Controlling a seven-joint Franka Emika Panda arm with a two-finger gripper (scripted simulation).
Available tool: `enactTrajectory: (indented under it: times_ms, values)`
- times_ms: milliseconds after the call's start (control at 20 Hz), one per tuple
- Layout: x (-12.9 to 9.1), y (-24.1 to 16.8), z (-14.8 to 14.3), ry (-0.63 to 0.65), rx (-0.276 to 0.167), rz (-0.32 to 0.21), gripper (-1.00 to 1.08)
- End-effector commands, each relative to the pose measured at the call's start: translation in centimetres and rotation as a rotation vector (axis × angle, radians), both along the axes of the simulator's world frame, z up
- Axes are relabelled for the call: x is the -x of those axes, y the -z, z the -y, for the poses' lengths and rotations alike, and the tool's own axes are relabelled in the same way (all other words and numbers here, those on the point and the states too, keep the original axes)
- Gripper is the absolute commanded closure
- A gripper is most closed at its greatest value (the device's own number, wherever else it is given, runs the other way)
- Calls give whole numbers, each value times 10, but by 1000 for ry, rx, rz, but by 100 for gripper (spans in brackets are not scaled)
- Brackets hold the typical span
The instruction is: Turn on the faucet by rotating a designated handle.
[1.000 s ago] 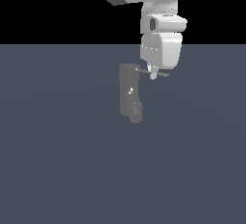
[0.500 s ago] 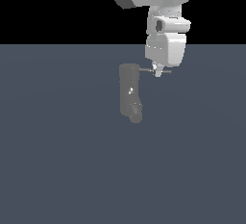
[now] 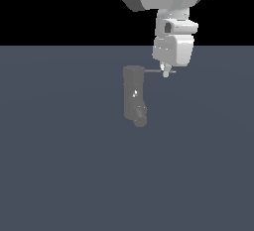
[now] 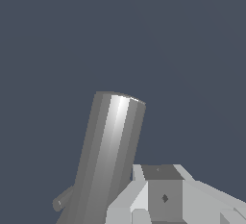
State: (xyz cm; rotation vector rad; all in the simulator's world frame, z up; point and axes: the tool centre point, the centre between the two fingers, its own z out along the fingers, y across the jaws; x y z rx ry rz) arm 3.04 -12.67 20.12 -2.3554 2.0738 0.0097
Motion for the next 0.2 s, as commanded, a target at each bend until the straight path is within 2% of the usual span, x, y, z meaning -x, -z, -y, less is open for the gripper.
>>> enactTrajectory:
  times_ms: [0, 150]
  values:
    - [-4, 0, 24, 30, 7, 2, 108]
    - [-8, 0, 29, 32, 7, 2, 108]
